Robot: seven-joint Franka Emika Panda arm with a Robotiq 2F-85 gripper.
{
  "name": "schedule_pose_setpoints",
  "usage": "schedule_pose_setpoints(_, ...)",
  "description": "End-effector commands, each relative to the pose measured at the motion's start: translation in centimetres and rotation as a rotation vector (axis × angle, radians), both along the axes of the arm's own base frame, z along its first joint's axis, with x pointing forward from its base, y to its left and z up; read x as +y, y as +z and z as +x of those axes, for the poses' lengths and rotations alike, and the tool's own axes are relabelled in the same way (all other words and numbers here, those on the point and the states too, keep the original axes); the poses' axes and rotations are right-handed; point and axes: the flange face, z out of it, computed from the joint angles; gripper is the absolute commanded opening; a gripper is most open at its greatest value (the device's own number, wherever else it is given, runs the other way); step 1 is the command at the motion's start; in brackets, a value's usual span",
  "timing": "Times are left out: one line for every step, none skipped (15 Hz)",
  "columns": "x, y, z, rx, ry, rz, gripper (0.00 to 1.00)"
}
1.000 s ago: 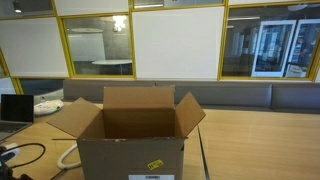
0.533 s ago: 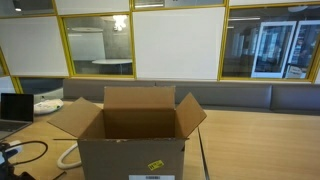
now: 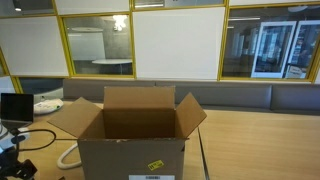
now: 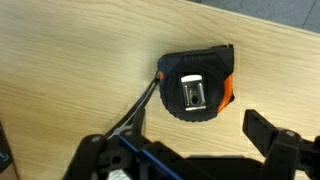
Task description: Put the objects on the left inside the box
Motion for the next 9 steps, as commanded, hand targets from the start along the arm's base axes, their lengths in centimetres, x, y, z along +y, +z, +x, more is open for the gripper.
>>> schedule_pose_setpoints(-0.7, 0.9, 0.0, 0.065, -0.007, 0.032, 1.00)
schedule_pose_setpoints(-0.8, 0.8, 0.0, 0.083, -0.011, 0.035, 1.00)
schedule_pose_setpoints(-1.0, 0.4, -0.2, 0.101, -0.018, 0.041, 1.00)
schedule_pose_setpoints(-1.2, 0.0, -0.3, 0.114, -0.024, 0.042, 1.00)
schedule_pose_setpoints(-1.5, -0.3, -0.3, 0.126, -0.029, 0.051, 1.00)
schedule_pose_setpoints(-1.6, -0.4, -0.3, 0.137, -0.032, 0.061, 1.00)
schedule_pose_setpoints(-1.8, -0.7, -0.4, 0.150, -0.037, 0.065, 1.00)
schedule_pose_setpoints(-1.9, -0.6, -0.4, 0.156, -0.037, 0.076, 1.00)
schedule_pose_setpoints(-2.0, -0.8, -0.4, 0.164, -0.037, 0.087, 1.00)
